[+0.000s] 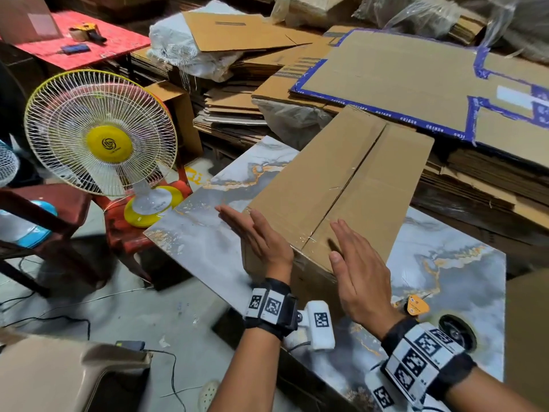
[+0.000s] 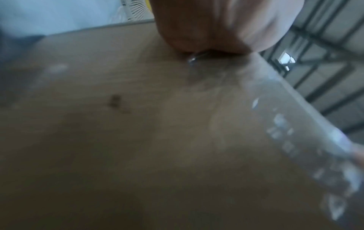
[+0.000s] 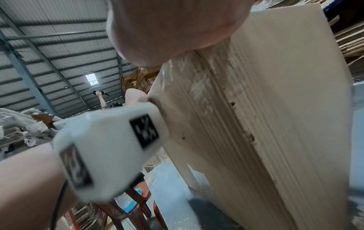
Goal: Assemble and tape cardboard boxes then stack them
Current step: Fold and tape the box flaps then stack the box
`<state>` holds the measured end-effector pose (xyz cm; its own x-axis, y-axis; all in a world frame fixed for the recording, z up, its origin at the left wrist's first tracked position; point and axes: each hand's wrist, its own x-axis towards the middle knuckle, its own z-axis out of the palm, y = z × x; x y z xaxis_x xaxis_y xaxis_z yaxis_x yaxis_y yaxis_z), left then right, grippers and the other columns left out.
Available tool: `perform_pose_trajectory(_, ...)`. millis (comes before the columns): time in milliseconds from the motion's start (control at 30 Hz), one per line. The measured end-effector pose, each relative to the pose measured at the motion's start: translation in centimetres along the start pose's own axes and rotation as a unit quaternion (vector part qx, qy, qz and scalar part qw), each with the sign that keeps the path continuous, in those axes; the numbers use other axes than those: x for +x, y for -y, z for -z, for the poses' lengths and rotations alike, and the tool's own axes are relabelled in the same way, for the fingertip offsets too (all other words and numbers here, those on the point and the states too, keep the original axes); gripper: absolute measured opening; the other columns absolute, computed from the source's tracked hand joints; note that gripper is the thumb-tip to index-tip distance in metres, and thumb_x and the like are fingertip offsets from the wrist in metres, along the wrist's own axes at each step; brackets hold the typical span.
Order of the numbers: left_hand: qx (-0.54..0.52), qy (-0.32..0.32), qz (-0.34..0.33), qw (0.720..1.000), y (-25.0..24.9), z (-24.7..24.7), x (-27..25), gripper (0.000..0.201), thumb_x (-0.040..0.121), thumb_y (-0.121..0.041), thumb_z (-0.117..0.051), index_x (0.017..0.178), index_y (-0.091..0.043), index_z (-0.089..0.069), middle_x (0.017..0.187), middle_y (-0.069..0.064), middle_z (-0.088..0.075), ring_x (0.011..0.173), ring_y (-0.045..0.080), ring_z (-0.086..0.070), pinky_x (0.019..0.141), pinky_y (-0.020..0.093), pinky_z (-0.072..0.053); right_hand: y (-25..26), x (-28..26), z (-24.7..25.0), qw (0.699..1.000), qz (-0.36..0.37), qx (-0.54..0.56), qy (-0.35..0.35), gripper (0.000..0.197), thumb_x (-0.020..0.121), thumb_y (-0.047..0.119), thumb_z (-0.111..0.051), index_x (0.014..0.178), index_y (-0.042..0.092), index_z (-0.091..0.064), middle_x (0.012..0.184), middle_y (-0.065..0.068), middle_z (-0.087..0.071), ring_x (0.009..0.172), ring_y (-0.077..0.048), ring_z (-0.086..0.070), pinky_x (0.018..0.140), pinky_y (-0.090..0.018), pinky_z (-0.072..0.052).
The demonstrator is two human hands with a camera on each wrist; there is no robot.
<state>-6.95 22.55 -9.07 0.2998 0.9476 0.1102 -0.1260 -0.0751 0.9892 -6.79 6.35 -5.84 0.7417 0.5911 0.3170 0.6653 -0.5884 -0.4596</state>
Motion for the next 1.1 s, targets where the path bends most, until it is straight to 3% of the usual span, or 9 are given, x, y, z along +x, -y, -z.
perform_pose_trajectory(100, 0.038, 0.037, -0.054, 0.997, 0.6, 0.5, -1.6, 0.09, 0.098, -0.072, -0.01, 0.156, -0.007, 0.012, 0.166, 0.007, 0.015, 0.156, 0.016, 0.009, 0.126, 0.03, 0.004, 0.1, 0.0, 0.1, 1.0, 0.002, 0.004, -0.002, 0.073, 0.103, 0.064, -0.008, 0.155, 0.022, -0.037, 0.159, -0.003, -0.04, 0.145, -0.02, -0.039, 0.116, -0.036, -0.031)
perform_pose_trajectory(200, 0.087, 0.078, -0.062, 0.991, 1.5, 0.9, -2.7, 0.091, 0.098, -0.071, -0.009, 0.153, -0.002, 0.013, 0.166, 0.017, 0.014, 0.156, 0.023, 0.008, 0.126, 0.033, 0.003, 0.1, 0.0, 0.1, 1.0, 0.0, 0.005, -0.005, 0.073, 0.103, 0.063, -0.01, 0.155, 0.02, -0.038, 0.158, -0.004, -0.042, 0.144, -0.021, -0.04, 0.115, -0.04, -0.035)
perform_pose_trajectory(333, 0.087, 0.127, -0.084, 0.985, 2.2, 2.4, -5.2, 0.088, 0.1, -0.07, -0.013, 0.154, -0.007, 0.016, 0.166, 0.009, 0.018, 0.155, 0.012, 0.012, 0.126, 0.036, 0.004, 0.1, 0.1, 0.1, 1.0, -0.001, -0.017, 0.001, 0.067, 0.103, 0.059, -0.021, 0.154, 0.019, -0.037, 0.157, -0.006, -0.042, 0.143, -0.023, -0.041, 0.115, -0.042, -0.036)
perform_pose_trajectory(500, 0.046, 0.039, -0.052, 0.997, 1.4, 3.1, -2.9, 0.083, 0.104, -0.059, -0.023, 0.16, -0.01, 0.014, 0.169, 0.003, 0.016, 0.156, 0.009, 0.006, 0.127, 0.044, -0.006, 0.0, 0.2, -0.1, 0.999, 0.003, -0.05, 0.019, 0.073, 0.101, 0.066, -0.022, 0.152, 0.017, -0.037, 0.156, -0.011, -0.043, 0.14, -0.029, -0.046, 0.111, -0.048, -0.043)
perform_pose_trajectory(700, 0.04, 0.018, -0.103, 0.994, -0.5, 0.8, 1.0, 0.073, 0.105, -0.045, -0.028, 0.162, -0.009, 0.0, 0.17, 0.007, -0.001, 0.155, 0.006, -0.004, 0.125, 0.027, -0.008, -0.1, 0.1, -0.4, 0.997, 0.005, -0.072, 0.018, 0.072, 0.1, 0.063, -0.03, 0.154, 0.016, -0.031, 0.157, -0.01, -0.043, 0.14, -0.028, -0.046, 0.111, -0.046, -0.042)
perform_pose_trajectory(800, 0.01, 0.0, -0.057, 0.998, 0.4, 0.4, 0.5, 0.076, 0.103, -0.048, -0.028, 0.161, -0.008, 0.0, 0.169, 0.007, -0.001, 0.146, -0.015, -0.003, 0.119, 0.013, -0.01, 0.1, 0.1, -0.3, 0.999, 0.001, -0.046, -0.002, 0.065, 0.101, 0.054, -0.032, 0.156, 0.018, -0.028, 0.156, -0.008, -0.044, 0.141, -0.025, -0.044, 0.113, -0.043, -0.039)
perform_pose_trajectory(933, 0.099, 0.016, -0.082, 0.992, 1.0, 0.9, -0.8, 0.074, 0.107, -0.041, -0.028, 0.158, 0.002, 0.003, 0.165, 0.007, 0.006, 0.148, -0.009, 0.008, 0.122, 0.018, 0.003, 0.0, 0.0, -0.3, 0.999, 0.003, -0.041, -0.004, 0.063, 0.102, 0.049, -0.032, 0.156, 0.017, -0.03, 0.158, -0.006, -0.041, 0.142, -0.023, -0.042, 0.113, -0.043, -0.039)
perform_pose_trajectory(1000, 0.131, 0.047, -0.109, 0.984, 1.3, 1.4, -1.0, 0.083, 0.107, -0.053, -0.023, 0.155, 0.006, 0.007, 0.163, 0.008, 0.009, 0.146, -0.011, 0.015, 0.118, 0.013, 0.009, 0.0, 0.0, -0.3, 0.999, 0.006, -0.05, -0.002, 0.063, 0.102, 0.05, -0.032, 0.155, 0.017, -0.032, 0.159, -0.007, -0.04, 0.142, -0.025, -0.043, 0.112, -0.045, -0.041)
perform_pose_trajectory(1100, 0.147, 0.095, -0.098, 0.98, 2.1, 2.7, -1.2, 0.1, 0.096, -0.075, -0.011, 0.155, 0.002, 0.015, 0.165, 0.01, 0.017, 0.149, -0.003, 0.018, 0.121, 0.021, 0.012, 0.1, 0.0, -0.4, 0.997, 0.027, -0.075, 0.001, 0.066, 0.101, 0.055, -0.034, 0.154, 0.015, -0.034, 0.157, -0.011, -0.042, 0.14, -0.028, -0.045, 0.11, -0.046, -0.042)
